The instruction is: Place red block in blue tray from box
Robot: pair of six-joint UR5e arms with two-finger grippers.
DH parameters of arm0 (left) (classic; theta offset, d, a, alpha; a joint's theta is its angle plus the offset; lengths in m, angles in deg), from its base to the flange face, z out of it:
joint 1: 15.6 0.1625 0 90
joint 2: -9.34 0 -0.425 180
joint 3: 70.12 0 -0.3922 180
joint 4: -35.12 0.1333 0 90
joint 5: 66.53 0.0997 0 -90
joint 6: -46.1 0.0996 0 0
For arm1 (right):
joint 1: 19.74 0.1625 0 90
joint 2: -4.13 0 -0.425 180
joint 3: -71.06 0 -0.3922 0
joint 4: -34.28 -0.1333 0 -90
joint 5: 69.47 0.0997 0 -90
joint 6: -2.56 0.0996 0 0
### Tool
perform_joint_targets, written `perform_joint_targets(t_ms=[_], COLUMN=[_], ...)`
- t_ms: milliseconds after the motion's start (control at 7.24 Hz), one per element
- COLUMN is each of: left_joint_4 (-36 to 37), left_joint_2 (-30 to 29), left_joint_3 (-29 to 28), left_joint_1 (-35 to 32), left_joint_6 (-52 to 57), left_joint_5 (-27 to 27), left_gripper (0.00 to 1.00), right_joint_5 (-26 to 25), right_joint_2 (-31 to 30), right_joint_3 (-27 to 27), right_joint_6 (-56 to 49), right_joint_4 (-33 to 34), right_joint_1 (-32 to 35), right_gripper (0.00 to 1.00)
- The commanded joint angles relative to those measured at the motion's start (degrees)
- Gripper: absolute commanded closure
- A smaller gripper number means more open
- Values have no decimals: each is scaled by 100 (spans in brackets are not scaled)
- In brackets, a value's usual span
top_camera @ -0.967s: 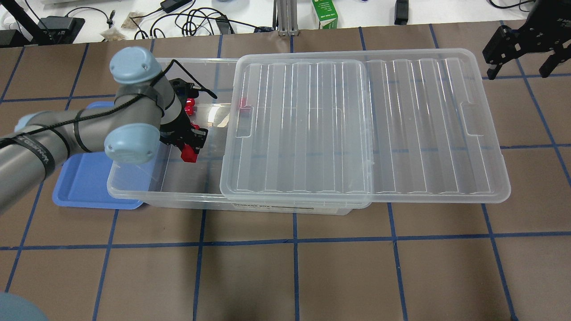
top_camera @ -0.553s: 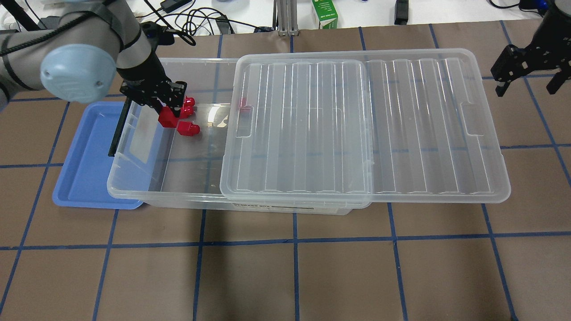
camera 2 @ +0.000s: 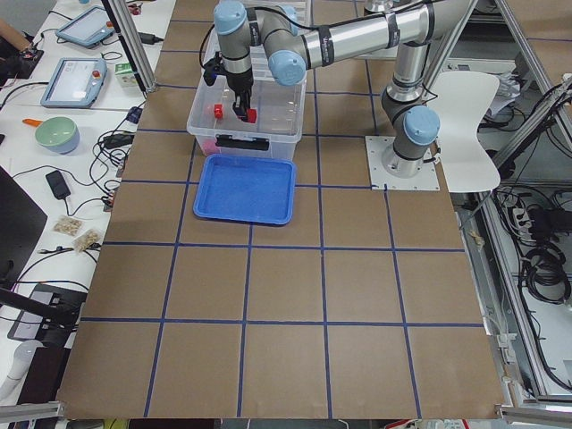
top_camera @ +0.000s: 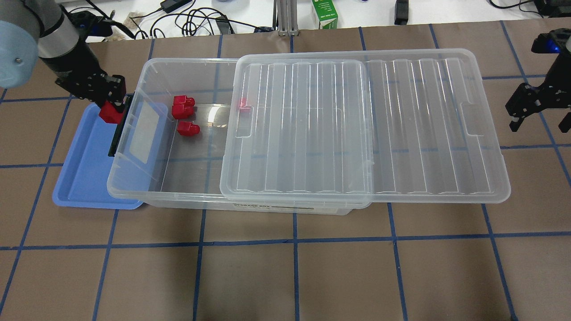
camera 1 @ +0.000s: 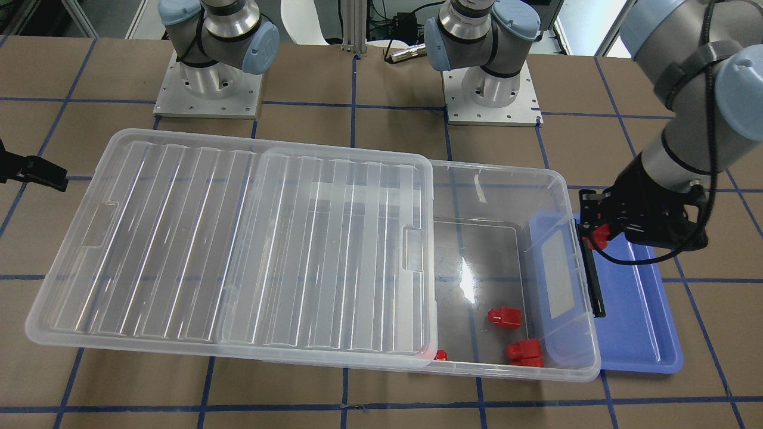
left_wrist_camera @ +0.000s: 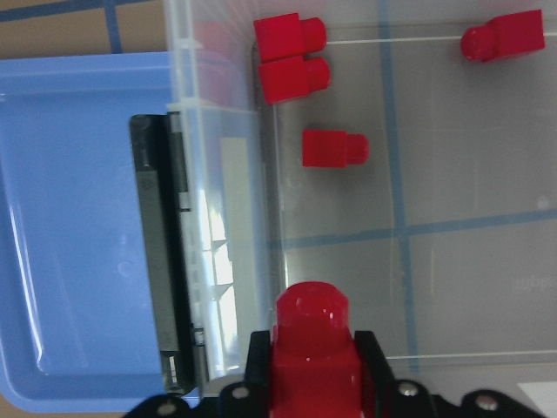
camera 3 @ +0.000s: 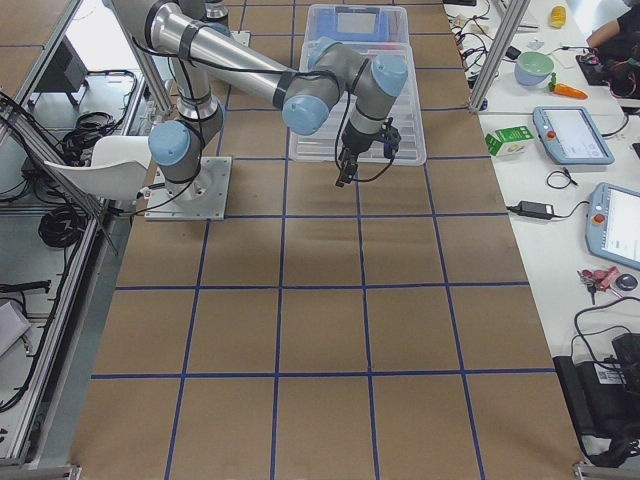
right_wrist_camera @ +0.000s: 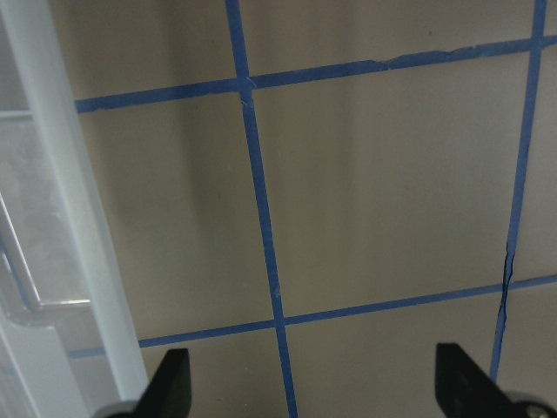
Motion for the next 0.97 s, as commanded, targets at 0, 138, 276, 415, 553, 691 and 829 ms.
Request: perform_joint_targets(t_ms=[0,138,276,415,553,691,829], left_joint_4=[65,239,763,1264,1774,2284,2619], left_joint_2=[-258,-486,-732,-856,-1014,-1164,-1313], left_joint_3=[68,121,295,532,778,1033,1200], left_joint_1=[875,1035,1141,1160,1160,1160,1160], left_joint_6=[1152,1506,1605,1545,1562,1501,1500], left_joint_5=[-69,-182,-218,-227,-227,-227,-218], left_gripper=[100,100,100,100,100,100,100], right_joint_5=[-12,23,41,58,171,312,331], right_joint_2=[3,-5,-5,-14,-14,-14,21], right_joint_3=[-290,-466,-502,-511,-512,-512,-512], right_joint_6=[46,72,55,55,72,81,90], right_joint_4=[341,708,912,932,932,932,940], right_joint_1=[-5,21,30,39,109,222,354], right_gripper=[0,0,0,0,0,0,0])
